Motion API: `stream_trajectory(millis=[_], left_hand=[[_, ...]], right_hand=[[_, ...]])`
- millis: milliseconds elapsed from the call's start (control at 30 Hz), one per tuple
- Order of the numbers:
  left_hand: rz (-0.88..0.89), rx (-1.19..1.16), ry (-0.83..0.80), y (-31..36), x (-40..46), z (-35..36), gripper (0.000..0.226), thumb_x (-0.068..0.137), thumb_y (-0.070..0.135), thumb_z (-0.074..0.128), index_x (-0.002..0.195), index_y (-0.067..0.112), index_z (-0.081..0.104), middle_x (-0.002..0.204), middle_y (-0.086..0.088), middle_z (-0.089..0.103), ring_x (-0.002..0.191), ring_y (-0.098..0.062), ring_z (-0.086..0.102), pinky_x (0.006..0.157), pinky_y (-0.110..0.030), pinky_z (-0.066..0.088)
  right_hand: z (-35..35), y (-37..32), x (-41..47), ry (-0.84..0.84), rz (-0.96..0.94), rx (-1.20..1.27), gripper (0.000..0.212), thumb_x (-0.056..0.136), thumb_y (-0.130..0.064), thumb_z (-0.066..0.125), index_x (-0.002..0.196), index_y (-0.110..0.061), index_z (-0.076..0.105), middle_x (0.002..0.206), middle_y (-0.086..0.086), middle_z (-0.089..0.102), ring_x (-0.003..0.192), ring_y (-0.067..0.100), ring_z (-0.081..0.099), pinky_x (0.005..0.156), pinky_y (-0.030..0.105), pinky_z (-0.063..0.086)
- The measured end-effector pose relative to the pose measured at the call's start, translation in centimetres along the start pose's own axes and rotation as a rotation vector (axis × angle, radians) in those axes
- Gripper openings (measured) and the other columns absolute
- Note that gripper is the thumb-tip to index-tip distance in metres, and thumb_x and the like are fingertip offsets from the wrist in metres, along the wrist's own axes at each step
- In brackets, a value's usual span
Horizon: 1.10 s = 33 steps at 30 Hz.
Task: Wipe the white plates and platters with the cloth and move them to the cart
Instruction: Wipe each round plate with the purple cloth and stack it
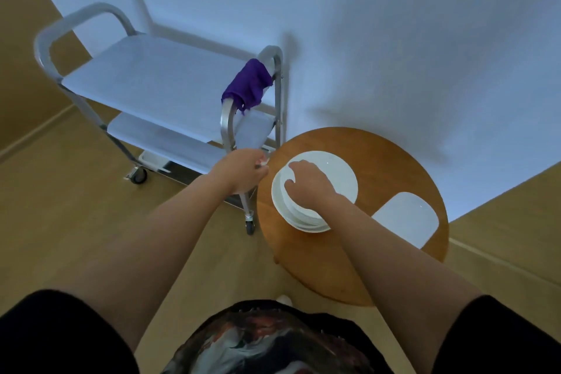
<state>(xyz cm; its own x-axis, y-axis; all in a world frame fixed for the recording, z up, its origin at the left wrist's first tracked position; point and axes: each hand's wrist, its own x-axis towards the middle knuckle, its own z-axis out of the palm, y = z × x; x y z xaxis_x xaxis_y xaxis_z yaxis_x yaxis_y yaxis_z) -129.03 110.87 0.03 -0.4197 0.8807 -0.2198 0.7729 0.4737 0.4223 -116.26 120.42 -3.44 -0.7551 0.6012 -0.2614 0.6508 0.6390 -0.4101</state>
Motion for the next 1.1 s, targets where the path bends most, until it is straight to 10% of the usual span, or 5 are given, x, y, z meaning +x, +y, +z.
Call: stream_trajectory(millis=[267,433,600,767,1100], left_hand=[[-0.028,-0.03,0.008,-3.9,7.8,-2.7,0.035,0.096,0.027,0.048,0.126,0.009,0.053,0.123,-0.012,0.061,0.106,-0.025,0.059,0.083,-0.028,0.043],[-0.005,-0.027,0.06,-6.3,12.4,-4.2,0.038,0.095,0.025,0.049,0.13,0.011,0.05,0.128,-0.009,0.057,0.109,-0.024,0.057,0.085,-0.026,0.039],[0.159,0.219,0.247,-8.6,17.6,-5.9,0.059,0.085,0.03,0.064,0.137,0.013,0.041,0.14,-0.012,0.043,0.127,-0.029,0.039,0.101,-0.039,0.037],[0.154,0.666,-0.006,-10.6,23.2,-5.8,0.11,0.076,0.057,0.065,0.149,0.024,-0.011,0.155,-0.018,-0.019,0.142,-0.041,-0.015,0.112,-0.058,0.005],[0.231,0.36,-0.044,-11.8,27.4,-5.6,0.078,0.093,0.021,0.054,0.151,0.016,0.001,0.154,-0.023,-0.015,0.14,-0.043,0.006,0.113,-0.046,0.023]], right_hand=[[-1.8,-1.5,9.4,-0.035,-0.015,-0.015,0.022,0.094,-0.016,0.044,0.106,-0.004,0.059,0.104,0.013,0.061,0.096,0.029,0.06,0.08,0.036,0.049],[-1.6,-2.0,13.7,0.065,0.028,0.083,0.024,0.094,-0.023,0.053,0.115,-0.014,0.058,0.099,0.0,0.058,0.077,0.011,0.049,0.07,0.023,0.043],[-1.6,-2.6,17.9,0.082,0.102,0.175,0.018,0.092,-0.02,0.052,0.107,-0.013,0.06,0.096,0.002,0.06,0.077,0.016,0.055,0.071,0.026,0.049],[-1.5,-3.0,20.6,0.103,0.278,0.218,0.01,0.092,-0.016,0.048,0.097,-0.014,0.056,0.08,-0.003,0.051,0.068,0.011,0.051,0.057,0.017,0.036],[-1.5,-3.1,22.6,0.132,0.516,0.285,0.026,0.091,-0.013,0.046,0.112,-0.004,0.059,0.109,0.012,0.062,0.091,0.023,0.058,0.073,0.029,0.047]])
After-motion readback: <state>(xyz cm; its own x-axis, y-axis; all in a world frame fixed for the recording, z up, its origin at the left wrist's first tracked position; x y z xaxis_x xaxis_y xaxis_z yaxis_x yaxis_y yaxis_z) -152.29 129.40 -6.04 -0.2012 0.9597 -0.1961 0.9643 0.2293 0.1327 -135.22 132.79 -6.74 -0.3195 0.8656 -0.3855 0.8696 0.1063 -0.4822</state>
